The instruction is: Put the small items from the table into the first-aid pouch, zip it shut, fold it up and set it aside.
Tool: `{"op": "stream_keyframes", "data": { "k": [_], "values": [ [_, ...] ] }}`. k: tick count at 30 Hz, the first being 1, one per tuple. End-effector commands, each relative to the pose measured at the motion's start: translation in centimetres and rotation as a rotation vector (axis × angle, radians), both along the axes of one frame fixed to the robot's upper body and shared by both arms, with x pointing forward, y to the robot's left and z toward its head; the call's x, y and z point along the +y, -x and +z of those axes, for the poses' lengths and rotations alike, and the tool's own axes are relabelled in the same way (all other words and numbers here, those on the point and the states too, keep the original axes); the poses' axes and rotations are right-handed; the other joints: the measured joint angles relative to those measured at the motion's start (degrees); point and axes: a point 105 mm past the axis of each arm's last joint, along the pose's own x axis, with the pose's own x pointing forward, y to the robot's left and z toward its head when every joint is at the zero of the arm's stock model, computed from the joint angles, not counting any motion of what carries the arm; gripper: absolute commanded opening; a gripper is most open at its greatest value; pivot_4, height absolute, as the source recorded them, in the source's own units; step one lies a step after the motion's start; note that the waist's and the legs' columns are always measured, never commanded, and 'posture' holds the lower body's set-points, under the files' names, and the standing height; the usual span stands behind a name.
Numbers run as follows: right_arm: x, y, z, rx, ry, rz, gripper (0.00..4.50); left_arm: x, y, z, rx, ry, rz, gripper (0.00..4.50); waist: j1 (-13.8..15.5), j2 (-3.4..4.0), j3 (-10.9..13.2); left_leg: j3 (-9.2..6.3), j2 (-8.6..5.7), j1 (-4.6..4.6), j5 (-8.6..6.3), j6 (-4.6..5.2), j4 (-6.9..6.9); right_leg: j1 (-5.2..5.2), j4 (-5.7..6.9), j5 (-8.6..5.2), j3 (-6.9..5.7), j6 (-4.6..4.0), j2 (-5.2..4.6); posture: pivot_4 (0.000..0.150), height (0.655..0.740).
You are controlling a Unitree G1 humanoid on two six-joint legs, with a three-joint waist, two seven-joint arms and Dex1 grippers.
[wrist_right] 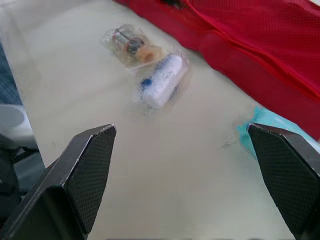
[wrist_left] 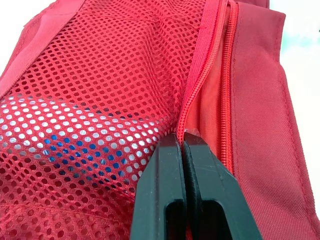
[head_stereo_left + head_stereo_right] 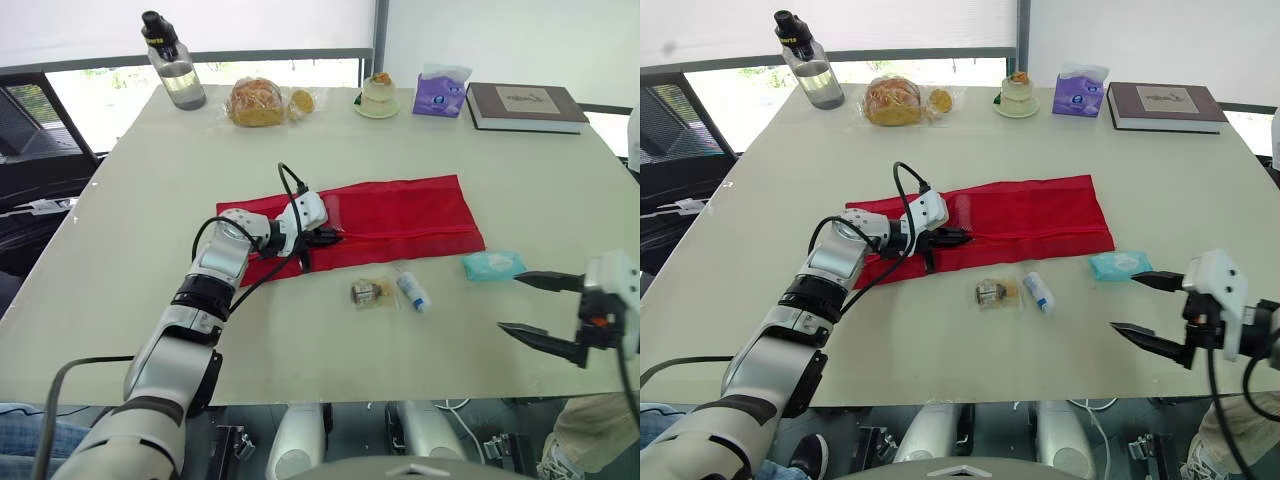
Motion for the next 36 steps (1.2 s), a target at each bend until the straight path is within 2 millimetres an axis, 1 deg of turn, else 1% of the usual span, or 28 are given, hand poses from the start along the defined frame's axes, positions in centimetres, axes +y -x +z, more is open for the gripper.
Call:
{"op": "stream_keyframes", "data": {
  "k": [1, 3, 6, 10, 14, 16, 18, 22, 23, 24, 25, 28, 31, 36],
  "values": [
    [2.0, -1.6, -1.2, -0.065, 0.033, -0.091, 4.47, -0.5, 0.1, 0.0, -0.011, -0.007, -0.008, 0.00, -0.02, 0.00, 0.00, 0.00, 0.00, 0.00, 0.00, 0.00, 0.00, 0.00, 0.01, 0.00, 0.01, 0.00, -0.01, 0.150, 0.7400],
    [3.1, -2.8, -1.7, -0.074, 0.010, -0.161, 4.47, -0.9, 0.1, 0.1, -0.017, -0.003, -0.016, 0.00, -0.03, -0.03, -0.02, 0.00, 0.01, 0.02, 0.00, 0.00, 0.02, 0.00, 0.01, 0.00, 0.00, 0.00, 0.00, 0.150, 0.7400],
    [4.6, -3.5, -2.4, -0.045, -0.019, -0.202, 4.47, -1.3, 0.0, 0.4, -0.024, 0.004, -0.019, 0.00, 0.17, -0.03, -0.02, 0.01, -0.01, 0.01, 0.00, 0.00, 0.03, -0.01, 0.06, 0.00, 0.03, -0.02, -0.02, 0.150, 0.7400],
    [6.4, -3.9, -4.5, 0.029, -0.008, -0.241, 4.47, -1.8, 0.0, 0.6, -0.032, 0.008, -0.027, 0.00, 0.40, -0.03, -0.02, 0.02, -0.03, -0.05, 0.00, 0.00, 0.04, 0.00, 0.00, 0.11, -0.02, -0.20, -0.06, 0.150, 0.7400],
    [7.2, -4.0, -5.0, 0.038, -0.001, -0.241, 4.47, -2.2, 0.0, 0.7, -0.036, 0.013, -0.030, 0.00, 0.42, -0.03, -0.02, 0.03, -0.04, -0.05, 0.01, 0.00, 0.05, 0.00, 0.03, 0.10, -0.04, -0.18, -0.05, 0.150, 0.7400],
    [7.4, -3.9, -5.0, 0.034, 0.004, -0.236, 3.94, -2.3, 0.0, 0.7, -0.037, 0.015, -0.033, 0.00, 0.44, -0.03, -0.02, 0.03, -0.04, -0.05, 0.01, 0.00, 0.06, 0.00, 0.02, 0.10, -0.05, -0.18, -0.05, 0.150, 0.7400],
    [7.3, -3.7, -5.0, 0.035, 0.009, -0.231, 3.15, -2.4, 0.0, 0.8, -0.038, 0.015, -0.034, 0.00, 0.44, -0.03, -0.02, 0.03, -0.05, -0.05, 0.01, 0.00, 0.06, 0.00, 0.02, 0.10, -0.05, -0.17, -0.05, 0.150, 0.7400],
    [6.9, -3.7, -4.7, 0.031, 0.010, -0.239, 1.26, -2.5, 0.0, 0.8, -0.040, 0.017, -0.036, 0.00, 0.44, -0.03, -0.02, 0.03, -0.05, -0.05, 0.01, 0.01, 0.06, 0.00, 0.02, 0.10, -0.06, -0.17, -0.05, 0.150, 0.7400],
    [6.6, -3.8, -4.7, 0.039, 0.012, -0.252, 0.75, -2.5, 0.1, 0.8, -0.040, 0.018, -0.037, 0.00, 0.43, -0.03, -0.02, 0.03, -0.05, -0.06, 0.01, 0.01, 0.06, 0.00, 0.02, 0.10, -0.07, -0.17, -0.05, 0.150, 0.7400],
    [6.5, -3.8, -4.5, 0.045, 0.008, -0.261, 0.15, -2.6, 0.1, 0.8, -0.041, 0.019, -0.038, 0.00, 0.43, -0.03, -0.02, 0.03, -0.05, -0.06, 0.01, 0.00, 0.06, 0.00, 0.02, 0.09, -0.07, -0.16, -0.04, 0.150, 0.7400],
    [6.5, -3.8, -4.2, 0.044, 0.000, -0.262, 0.02, -2.6, 0.1, 0.9, -0.042, 0.020, -0.038, 0.00, 0.43, -0.03, -0.02, 0.03, -0.05, -0.06, 0.01, 0.00, 0.06, 0.00, 0.02, 0.09, -0.07, -0.16, -0.04, 0.150, 0.7400],
    [6.8, -4.2, -3.3, 0.048, -0.028, -0.256, 0.02, -2.9, 0.2, 1.0, -0.054, 0.029, -0.046, 0.00, 0.29, -0.03, -0.02, 0.02, -0.05, -0.06, 0.01, 0.01, 0.06, 0.01, 0.03, 0.10, -0.08, -0.16, -0.04, 0.150, 0.7400],
    [7.8, -5.4, -2.6, 0.032, -0.009, -0.253, 0.02, -4.4, 0.6, 1.5, -0.081, 0.065, -0.082, 0.00, 0.30, -0.03, -0.02, 0.01, -0.04, -0.05, 0.01, 0.01, 0.06, 0.00, 0.04, 0.10, -0.08, -0.16, -0.04, 0.150, 0.7400],
    [8.7, -7.2, -2.6, 0.044, 0.024, -0.275, 0.02, -6.4, 1.9, 1.9, -0.083, 0.116, -0.136, 0.00, 0.26, -0.04, -0.01, 0.01, -0.04, -0.11, 0.01, 0.01, 0.07, 0.00, 0.02, 0.14, -0.14, -0.22, -0.04, 0.150, 0.7400]
  ]
}}
